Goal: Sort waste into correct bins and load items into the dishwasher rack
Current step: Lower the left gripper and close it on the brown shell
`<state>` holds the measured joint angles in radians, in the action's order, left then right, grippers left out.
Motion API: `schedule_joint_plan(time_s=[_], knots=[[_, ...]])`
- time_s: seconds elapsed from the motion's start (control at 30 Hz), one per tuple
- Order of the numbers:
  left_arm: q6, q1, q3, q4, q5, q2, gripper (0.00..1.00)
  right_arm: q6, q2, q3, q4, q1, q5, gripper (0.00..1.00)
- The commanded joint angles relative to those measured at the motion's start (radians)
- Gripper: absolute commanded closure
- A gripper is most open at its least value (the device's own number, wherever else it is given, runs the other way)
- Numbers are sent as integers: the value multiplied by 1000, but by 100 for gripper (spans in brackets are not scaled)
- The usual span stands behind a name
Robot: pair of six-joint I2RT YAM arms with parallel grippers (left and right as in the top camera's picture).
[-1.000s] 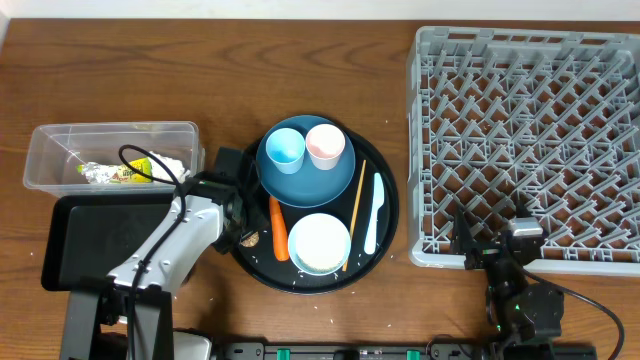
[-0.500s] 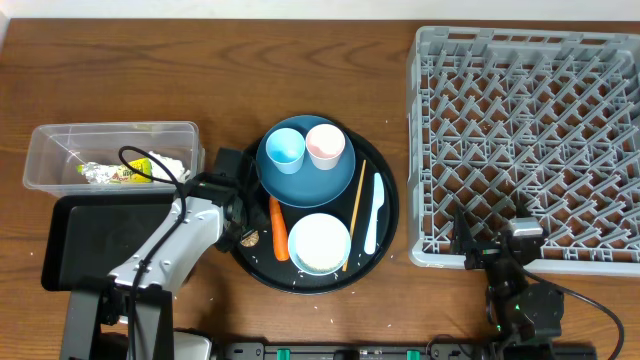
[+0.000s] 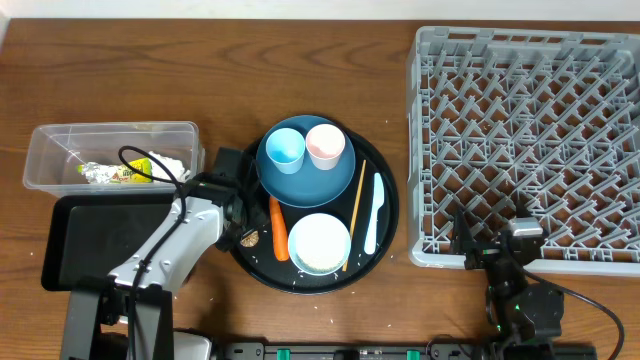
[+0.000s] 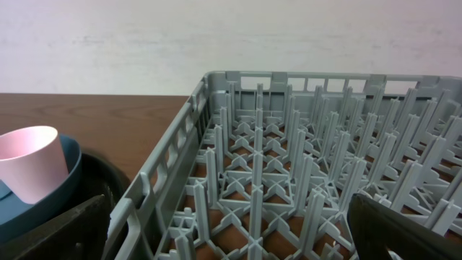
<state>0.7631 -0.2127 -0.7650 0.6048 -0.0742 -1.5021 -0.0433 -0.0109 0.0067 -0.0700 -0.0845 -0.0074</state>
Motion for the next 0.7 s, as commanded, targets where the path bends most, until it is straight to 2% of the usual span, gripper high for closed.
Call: schedule_joint_plan(time_s=[0.0, 0.53, 0.67], knots=[[9, -1, 11, 2, 16, -8, 40, 8, 6, -2, -3, -1, -3, 1], [9, -1, 39, -14, 16, -8, 40, 8, 6, -2, -3, -1, -3, 1], [9, -1, 40, -24, 16, -8, 44, 8, 6, -2, -3, -1, -3, 1]])
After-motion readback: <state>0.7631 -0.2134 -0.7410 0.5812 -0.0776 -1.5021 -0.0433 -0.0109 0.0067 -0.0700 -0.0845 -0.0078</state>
